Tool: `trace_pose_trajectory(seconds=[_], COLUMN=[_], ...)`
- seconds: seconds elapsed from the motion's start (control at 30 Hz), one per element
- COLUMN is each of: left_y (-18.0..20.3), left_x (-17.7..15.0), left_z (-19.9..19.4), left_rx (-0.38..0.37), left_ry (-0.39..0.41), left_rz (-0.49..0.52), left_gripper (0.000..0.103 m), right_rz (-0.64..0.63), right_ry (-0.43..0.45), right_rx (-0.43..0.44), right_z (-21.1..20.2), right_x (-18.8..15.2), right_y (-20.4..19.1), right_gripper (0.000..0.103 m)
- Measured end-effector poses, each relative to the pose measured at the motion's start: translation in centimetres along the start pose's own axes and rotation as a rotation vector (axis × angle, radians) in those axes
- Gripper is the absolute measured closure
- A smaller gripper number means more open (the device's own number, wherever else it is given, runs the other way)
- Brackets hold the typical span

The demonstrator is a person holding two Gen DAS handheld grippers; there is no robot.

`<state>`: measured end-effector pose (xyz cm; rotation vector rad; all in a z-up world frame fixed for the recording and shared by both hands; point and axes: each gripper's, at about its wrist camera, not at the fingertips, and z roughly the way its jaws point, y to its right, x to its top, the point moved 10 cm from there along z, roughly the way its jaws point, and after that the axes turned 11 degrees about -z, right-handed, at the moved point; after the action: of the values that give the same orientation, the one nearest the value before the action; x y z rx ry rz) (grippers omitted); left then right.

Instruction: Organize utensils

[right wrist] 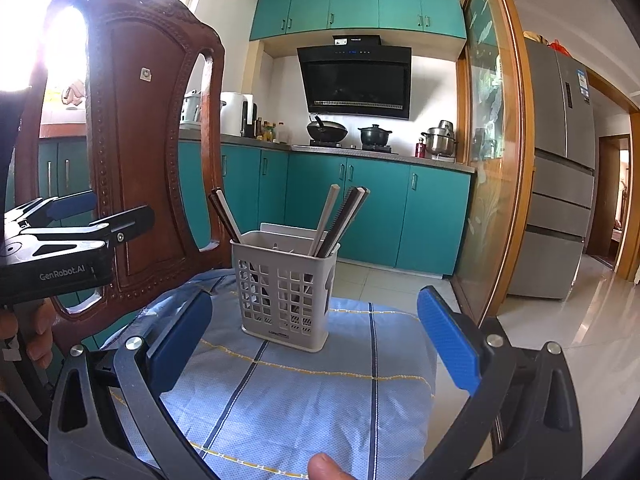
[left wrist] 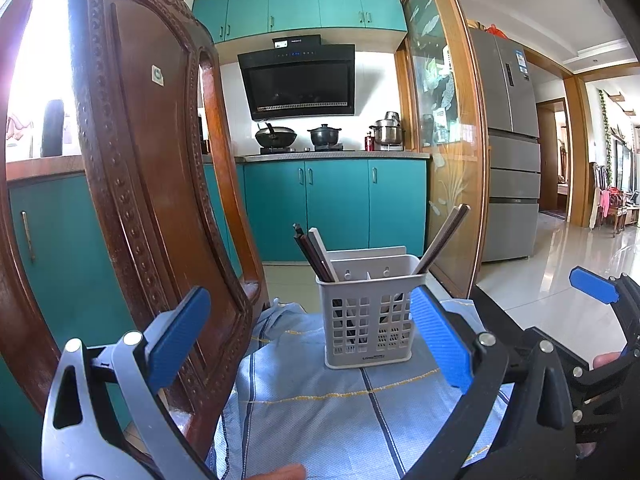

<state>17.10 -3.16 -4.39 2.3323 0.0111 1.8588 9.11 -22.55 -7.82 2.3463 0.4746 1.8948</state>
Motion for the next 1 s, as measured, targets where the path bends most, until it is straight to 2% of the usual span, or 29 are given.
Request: trace_pose_trajectory(seconds=[1.0], left_y=[0.01], left_x=[0.02], left_z=[0.02], left_rx=[-0.007], left_ry=[0.002], left_rz=[0.002], left_gripper=[0.003], right_rz=[-0.003], right_ry=[-0.001], right_rx=[0.003], right_z=[0.05], right_x=[0.00], right_y=[0.06], right_gripper=[0.003])
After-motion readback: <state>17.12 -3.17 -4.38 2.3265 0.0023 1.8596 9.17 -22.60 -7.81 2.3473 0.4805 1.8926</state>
